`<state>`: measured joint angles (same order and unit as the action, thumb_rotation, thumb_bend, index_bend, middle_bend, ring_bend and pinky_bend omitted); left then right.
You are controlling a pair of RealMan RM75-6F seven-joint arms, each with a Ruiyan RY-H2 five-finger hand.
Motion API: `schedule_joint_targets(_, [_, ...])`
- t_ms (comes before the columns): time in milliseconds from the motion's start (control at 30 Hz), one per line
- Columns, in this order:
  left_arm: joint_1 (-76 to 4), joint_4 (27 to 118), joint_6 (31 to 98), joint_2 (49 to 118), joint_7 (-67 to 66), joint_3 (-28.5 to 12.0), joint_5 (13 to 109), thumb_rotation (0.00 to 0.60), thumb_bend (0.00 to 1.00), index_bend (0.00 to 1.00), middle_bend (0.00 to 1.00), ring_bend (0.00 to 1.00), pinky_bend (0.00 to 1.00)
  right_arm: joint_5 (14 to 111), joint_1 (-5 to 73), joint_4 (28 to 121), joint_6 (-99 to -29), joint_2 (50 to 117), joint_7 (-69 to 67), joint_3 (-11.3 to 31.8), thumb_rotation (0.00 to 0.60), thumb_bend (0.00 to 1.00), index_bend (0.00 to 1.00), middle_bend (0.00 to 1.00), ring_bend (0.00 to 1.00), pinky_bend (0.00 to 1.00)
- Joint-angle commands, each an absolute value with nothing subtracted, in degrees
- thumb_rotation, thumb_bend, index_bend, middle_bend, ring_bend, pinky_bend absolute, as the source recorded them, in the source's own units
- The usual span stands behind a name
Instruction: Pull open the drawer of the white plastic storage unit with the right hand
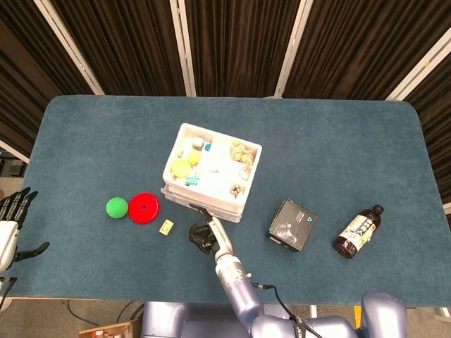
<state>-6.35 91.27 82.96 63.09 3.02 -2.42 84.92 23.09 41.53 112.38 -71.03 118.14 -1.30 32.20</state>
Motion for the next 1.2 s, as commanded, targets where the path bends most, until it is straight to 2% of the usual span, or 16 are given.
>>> schedule_joint_targets(33, [-6.4, 91.3, 82.9, 63.1, 3.0, -2.5, 84.9, 0.6, 0.0, 0.04, 0.0, 0.0, 0.07, 23.3, 40.9, 113.4, -70.7, 118.0, -1.5, 31.2, 0.6, 0.81, 0.25, 0.98, 0.91, 1.0])
schedule_joint_targets(367, [-6.4, 91.3, 82.9, 63.1, 2.9, -2.4, 84.9, 0.6, 0.0, 0.04, 0.0, 0.0, 0.07, 24.8, 39.4, 115.8, -70.7, 117.9, -1.6, 29.1, 0.6, 0.81, 0.24, 0.98, 0.9, 1.0])
schedule_joint_targets(400, [-6.4, 91.3, 82.9, 63.1, 2.9, -2.4, 84.9, 0.6, 0.0, 0.04, 0.0, 0.0, 0.07, 25.0, 39.3, 116.0, -70.8, 117.9, -1.5, 28.9, 0.6, 0.81, 0.22, 0.98, 0.9, 1.0])
schedule_joint_targets(533, [-6.4, 91.2, 83.0, 63.2, 2.9, -2.5, 84.8, 0.6, 0.0, 0.04, 0.0, 0.0, 0.07, 25.9, 39.4, 117.4, -71.5, 117.6, 0.1, 27.6, 0.6, 0.78, 0.03, 0.95, 0.88, 0.98])
schedule_joint_targets(567, [-6.4, 91.2, 82.9, 63.2, 2.9, -2.5, 84.8, 0.6, 0.0, 0.04, 0.0, 0.0, 0.07, 25.8, 39.5, 117.8, -71.7, 117.3, 1.0, 27.1, 0.6, 0.77, 0.0, 0.95, 0.87, 0.97])
schedule_joint_targets(800, [-6.4, 91.2, 83.1, 63.2, 2.8, -2.5, 84.9, 0.6, 0.0, 0.04, 0.0, 0.0, 0.07, 25.0, 39.6, 119.4, -71.8, 116.2, 3.7, 25.9, 0.6, 0.71, 0.0, 0.93, 0.86, 0.96])
schedule_joint_targets(1200, [-6.3, 91.2, 83.2, 63.3, 2.5, -2.5, 84.9, 0.6, 0.0, 0.04, 0.0, 0.0, 0.07, 26.5, 37.4, 124.9, -73.7, 113.4, 5.4, 22.4, 0.6, 0.69, 0.0, 0.93, 0.86, 0.96])
